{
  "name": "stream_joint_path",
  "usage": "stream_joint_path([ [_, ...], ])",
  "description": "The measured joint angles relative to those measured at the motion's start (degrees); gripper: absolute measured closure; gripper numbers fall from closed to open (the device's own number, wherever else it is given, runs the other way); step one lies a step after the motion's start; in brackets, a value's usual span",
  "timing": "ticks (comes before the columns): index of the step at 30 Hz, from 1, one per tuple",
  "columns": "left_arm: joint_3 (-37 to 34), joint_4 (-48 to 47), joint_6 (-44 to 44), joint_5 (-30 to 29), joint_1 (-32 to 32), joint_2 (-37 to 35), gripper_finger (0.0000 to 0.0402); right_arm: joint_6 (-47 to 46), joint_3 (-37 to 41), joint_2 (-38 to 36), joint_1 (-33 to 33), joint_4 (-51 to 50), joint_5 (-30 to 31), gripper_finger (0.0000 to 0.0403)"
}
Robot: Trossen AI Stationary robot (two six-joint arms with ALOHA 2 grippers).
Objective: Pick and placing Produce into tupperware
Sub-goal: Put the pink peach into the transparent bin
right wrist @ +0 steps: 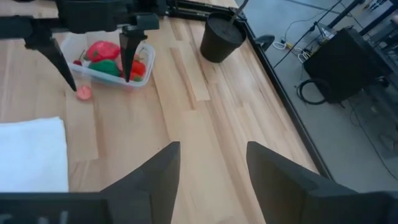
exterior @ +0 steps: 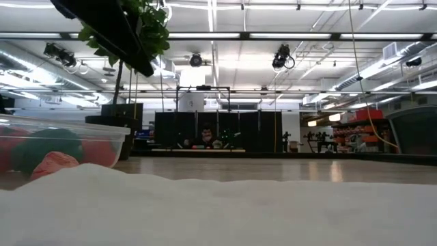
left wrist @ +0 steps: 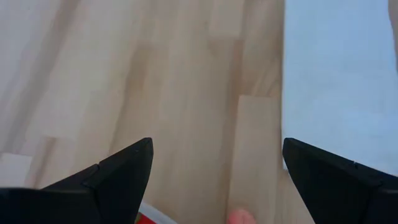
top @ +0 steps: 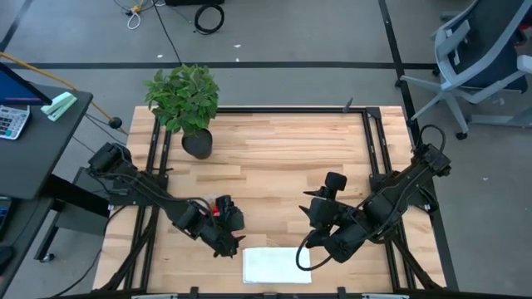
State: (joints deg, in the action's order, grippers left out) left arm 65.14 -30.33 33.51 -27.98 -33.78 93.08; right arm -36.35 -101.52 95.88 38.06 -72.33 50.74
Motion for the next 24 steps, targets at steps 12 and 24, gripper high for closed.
stream_joint_path([
  [12,0.00,-0.37,-7.12,15.97,-2.37,3.31,0.0050,-1.76,5.27,0.00,0.00,0.16,-0.02,0.0209],
  [24,0.00,-0.83,-10.55,16.03,-2.89,11.71,0.0115,-4.64,8.07,0.00,0.00,0.14,0.01,0.0208],
])
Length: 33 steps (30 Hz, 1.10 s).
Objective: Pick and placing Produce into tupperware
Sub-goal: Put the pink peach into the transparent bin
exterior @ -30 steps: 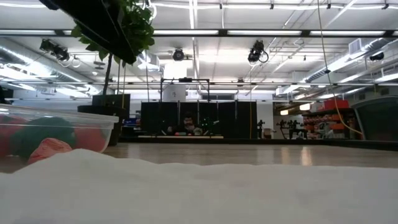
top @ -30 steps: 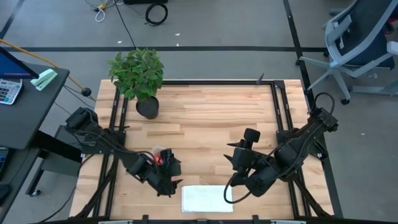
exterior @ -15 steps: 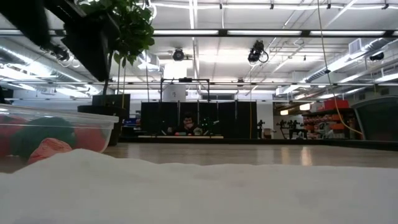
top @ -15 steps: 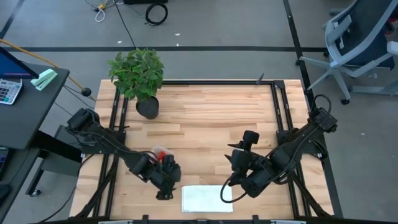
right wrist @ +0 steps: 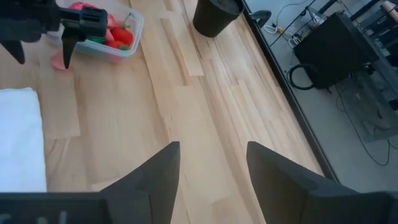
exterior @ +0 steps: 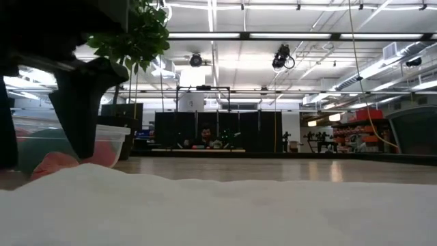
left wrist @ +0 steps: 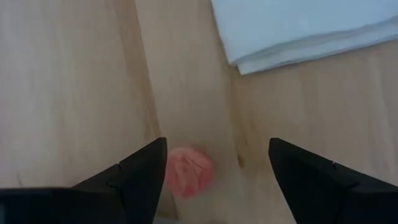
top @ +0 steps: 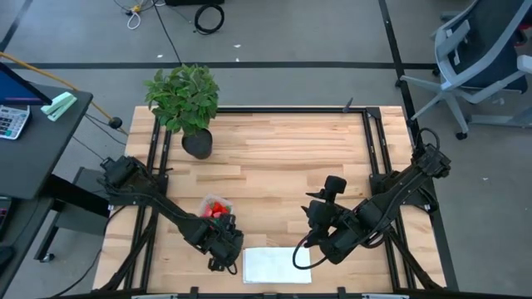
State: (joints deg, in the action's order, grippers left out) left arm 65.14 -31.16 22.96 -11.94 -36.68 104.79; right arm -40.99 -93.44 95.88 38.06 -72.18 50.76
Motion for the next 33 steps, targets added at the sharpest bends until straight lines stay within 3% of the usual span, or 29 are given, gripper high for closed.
stream_joint_path([
  [14,0.00,-7.64,2.16,0.07,0.67,1.08,0.0141,0.00,0.02,0.00,-0.07,0.20,0.03,0.0208],
  [25,0.00,-4.69,2.04,0.07,0.89,1.08,0.0167,0.00,-0.01,0.00,-0.07,0.44,0.05,0.0208],
  [33,0.00,-5.19,1.93,-0.87,0.89,1.08,0.0232,0.00,-0.01,0.00,-0.07,0.44,0.05,0.0208],
])
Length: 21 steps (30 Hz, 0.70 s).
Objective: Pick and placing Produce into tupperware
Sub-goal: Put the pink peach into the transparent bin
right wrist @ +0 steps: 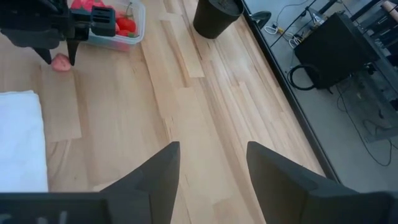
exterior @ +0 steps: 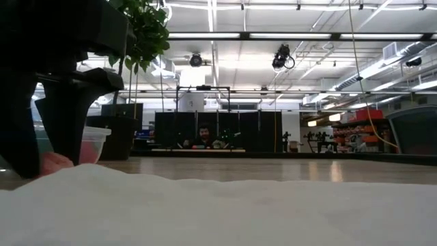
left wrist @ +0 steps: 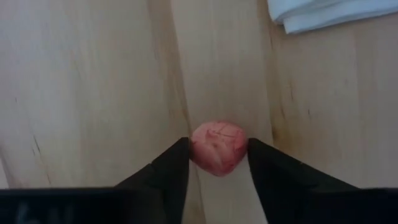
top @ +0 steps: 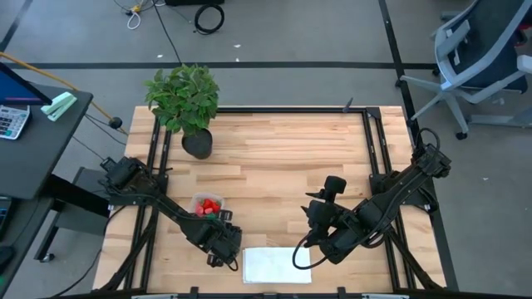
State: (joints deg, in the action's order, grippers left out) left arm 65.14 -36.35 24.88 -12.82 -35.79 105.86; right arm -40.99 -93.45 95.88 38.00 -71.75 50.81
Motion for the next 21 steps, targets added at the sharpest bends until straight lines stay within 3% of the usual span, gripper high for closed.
stream_joint_path([
  [7,0.07,0.01,2.29,-0.06,0.00,-0.07,0.0311,0.00,0.00,0.00,0.00,0.00,0.00,0.0208],
  [13,2.93,-3.78,3.01,-0.25,0.00,-0.07,0.0343,0.04,-0.02,0.00,0.00,0.01,0.00,0.0208],
  [21,14.75,-25.15,5.62,-7.86,0.00,-0.08,0.0345,0.02,-0.02,0.00,0.00,0.02,-0.02,0.0208],
])
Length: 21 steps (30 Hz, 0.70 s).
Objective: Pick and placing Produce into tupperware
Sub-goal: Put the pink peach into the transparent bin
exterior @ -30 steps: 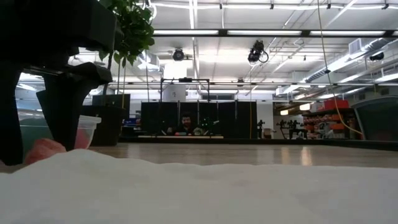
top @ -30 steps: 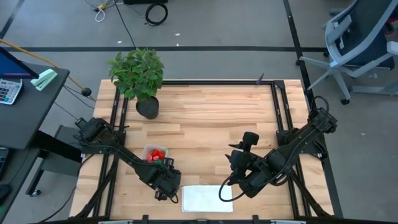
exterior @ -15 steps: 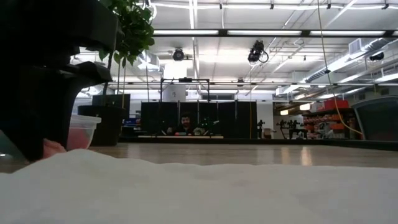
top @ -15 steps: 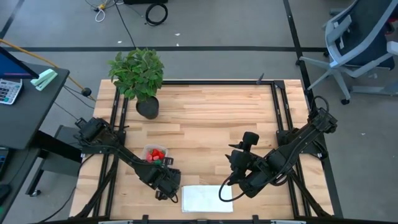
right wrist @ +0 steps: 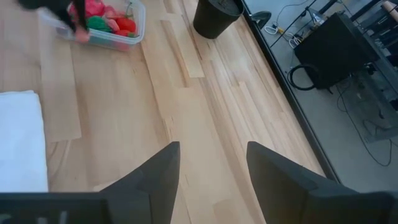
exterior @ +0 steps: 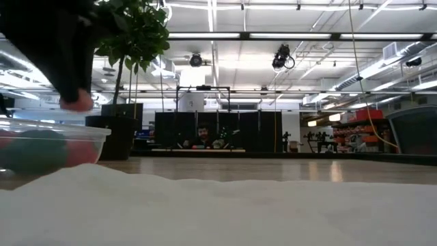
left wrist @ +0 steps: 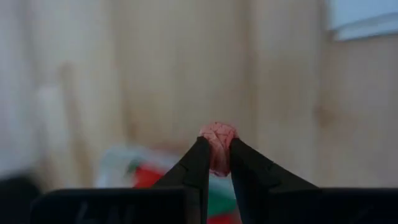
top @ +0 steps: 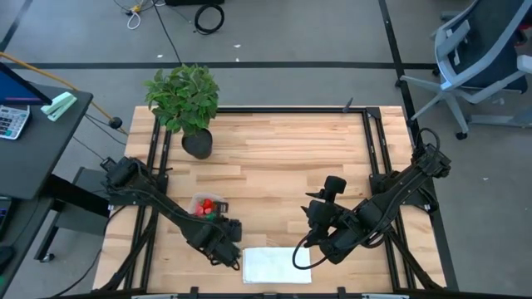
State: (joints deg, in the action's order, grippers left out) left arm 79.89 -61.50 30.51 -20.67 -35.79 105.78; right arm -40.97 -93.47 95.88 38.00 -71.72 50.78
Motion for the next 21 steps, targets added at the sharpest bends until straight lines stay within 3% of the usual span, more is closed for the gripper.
stream_joint_path([
  [6,4.40,-20.25,15.51,-0.91,0.33,-0.02,0.0353,0.00,0.00,0.00,0.02,0.00,0.00,0.0208],
  [10,1.91,-23.21,24.20,3.56,-0.01,-0.06,0.0353,-0.02,0.00,0.00,0.04,0.00,0.00,0.0208],
  [15,-1.75,-11.96,16.60,15.64,-3.00,0.00,0.0340,-0.02,0.00,0.00,0.04,0.01,-0.02,0.0208],
  [21,-1.83,-14.47,12.90,16.48,-7.36,-0.03,0.0342,-0.02,0.00,0.00,0.04,0.00,-0.02,0.0208],
])
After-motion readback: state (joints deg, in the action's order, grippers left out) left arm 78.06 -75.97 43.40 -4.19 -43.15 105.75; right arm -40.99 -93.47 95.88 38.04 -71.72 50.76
